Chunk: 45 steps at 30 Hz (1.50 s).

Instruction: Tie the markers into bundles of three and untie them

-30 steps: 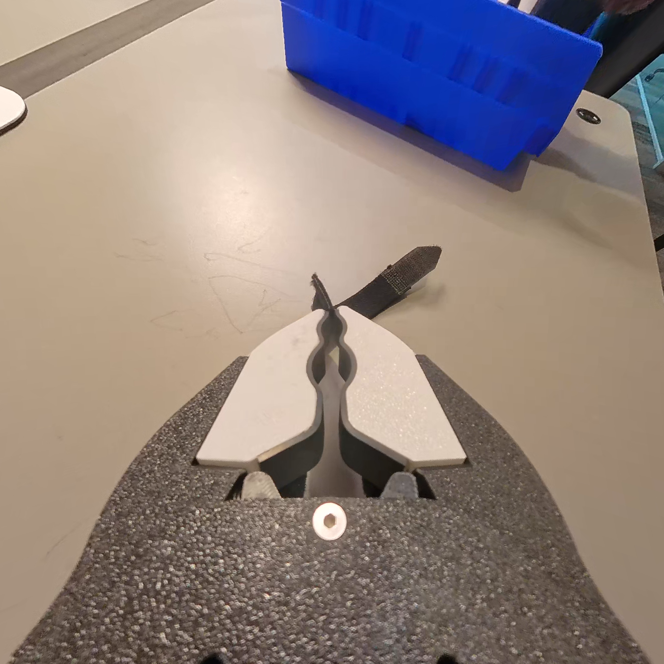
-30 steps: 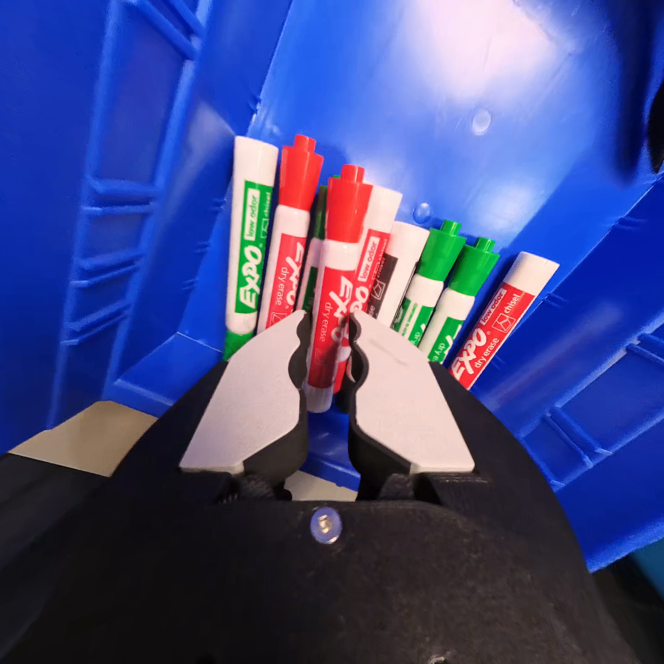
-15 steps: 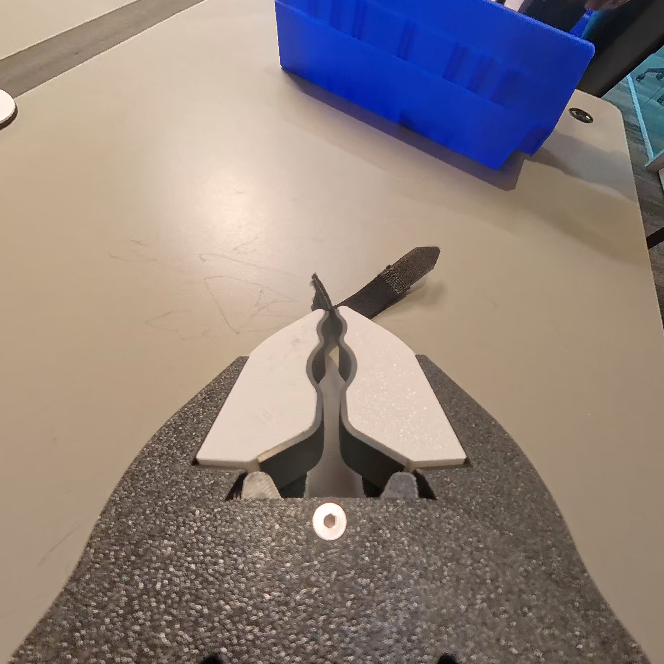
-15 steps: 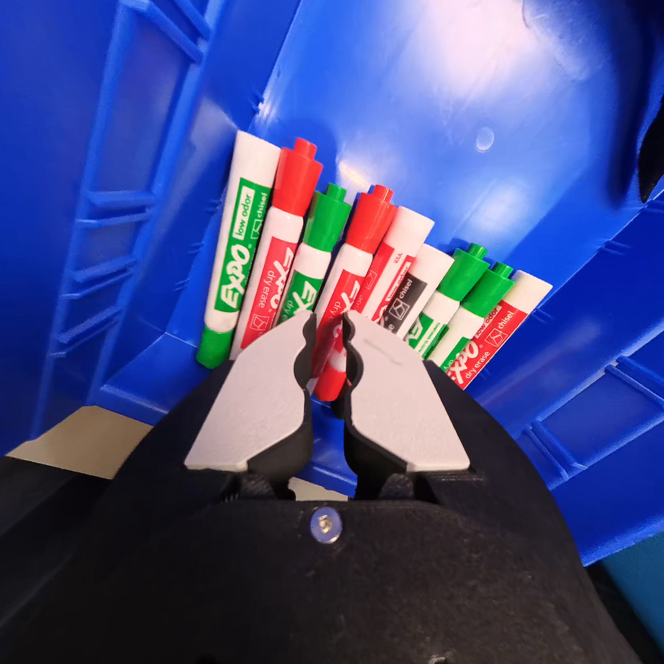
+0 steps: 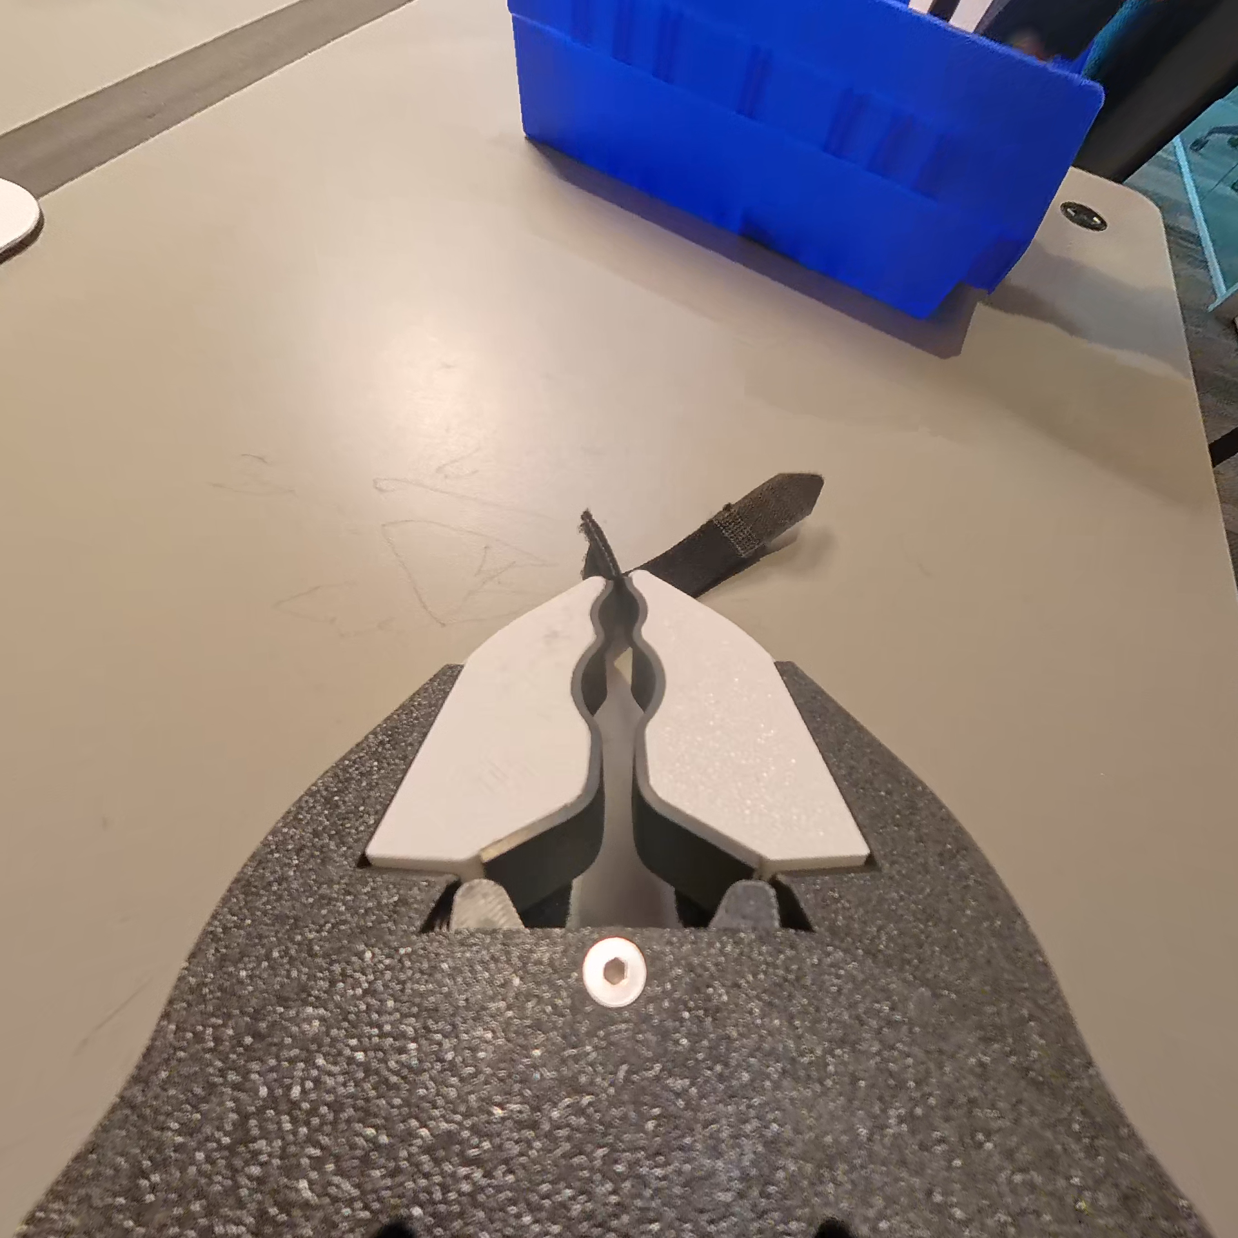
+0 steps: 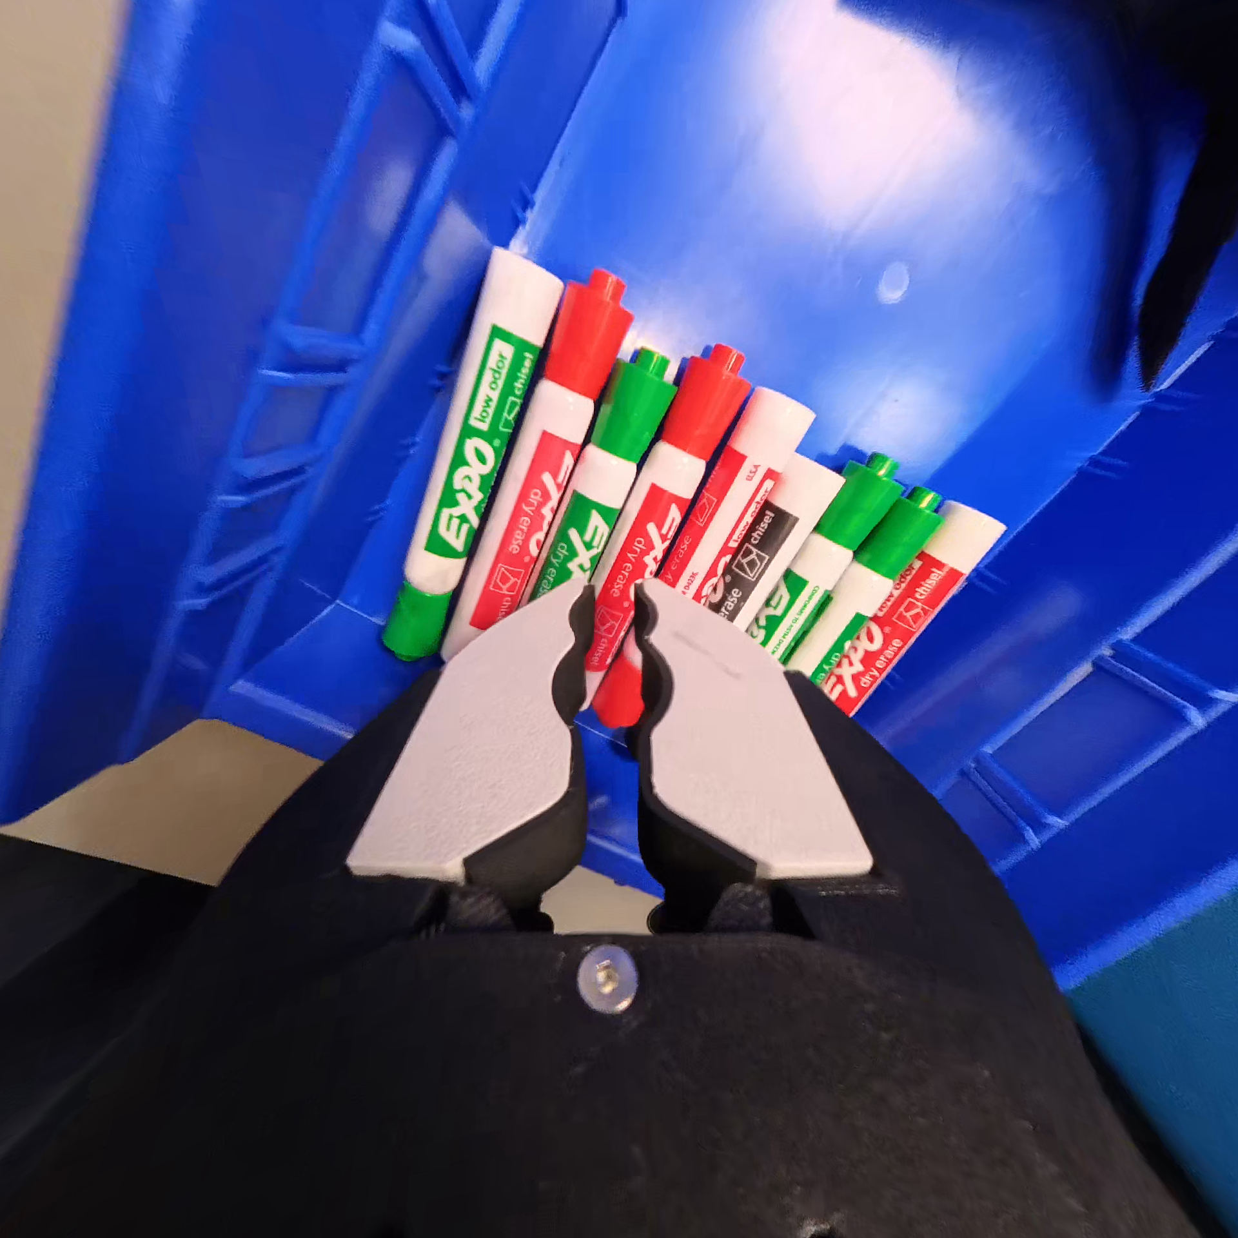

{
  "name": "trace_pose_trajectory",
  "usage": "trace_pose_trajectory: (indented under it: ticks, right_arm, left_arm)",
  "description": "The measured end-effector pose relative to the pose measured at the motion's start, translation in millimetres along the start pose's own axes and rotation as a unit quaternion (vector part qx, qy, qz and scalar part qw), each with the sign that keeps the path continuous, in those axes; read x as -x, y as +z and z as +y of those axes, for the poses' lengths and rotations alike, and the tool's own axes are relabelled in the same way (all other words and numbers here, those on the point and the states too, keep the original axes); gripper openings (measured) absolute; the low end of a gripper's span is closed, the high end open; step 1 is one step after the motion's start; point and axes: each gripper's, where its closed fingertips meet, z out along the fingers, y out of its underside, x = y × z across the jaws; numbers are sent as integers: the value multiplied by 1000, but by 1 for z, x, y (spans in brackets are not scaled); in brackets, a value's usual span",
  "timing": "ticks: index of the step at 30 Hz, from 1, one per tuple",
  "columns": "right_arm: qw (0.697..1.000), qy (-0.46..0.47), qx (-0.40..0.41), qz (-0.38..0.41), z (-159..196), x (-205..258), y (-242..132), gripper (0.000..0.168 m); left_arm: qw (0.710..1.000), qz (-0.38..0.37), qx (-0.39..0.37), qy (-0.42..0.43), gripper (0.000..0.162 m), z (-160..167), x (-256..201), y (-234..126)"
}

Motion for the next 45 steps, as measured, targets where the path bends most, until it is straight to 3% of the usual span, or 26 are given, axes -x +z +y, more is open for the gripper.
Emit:
trace_pose_trajectory:
  ticks: [6,11,17,22,24,26,28,31,36,40,45]
  right_arm:
    - [995,-44,-78,43,-31,22,-59,15]
    - [975,-145,-163,30,-82,96,-98,15]
    - [947,-251,-177,-99,-131,208,-59,28]
    - [931,-282,-135,-189,-150,250,-6,54]
    - [921,-291,-132,-223,-152,264,1,54]
    - [917,-294,-137,-233,-155,270,0,38]
    - [913,-300,-145,-235,-155,271,-7,19]
    - [914,-303,-146,-228,-150,264,-18,3]
    - [923,-295,-133,-206,-131,231,-45,1]
    - [942,-277,-133,-139,-116,165,-82,1]
    - [958,-254,-133,-7,-105,49,-122,2]
  left_arm:
    - [1000,4,-7,-4,1,-2,0,-1]
    - [1000,13,-27,-3,1,-8,-2,-3]
    - [995,53,-82,5,1,-24,-14,-10]
    - [985,98,-141,16,1,-41,-29,-21]
    - [980,116,-162,23,1,-47,-34,-27]
    - [976,126,-177,25,1,-51,-36,-32]
    - [974,126,-187,21,1,-54,-34,-35]
    - [972,134,-195,15,1,-55,-32,-37]
    - [969,128,-211,0,3,-57,-30,-35]
    - [972,117,-202,0,0,-54,-26,-33]
    - [973,118,-200,-9,0,-51,-22,-30]
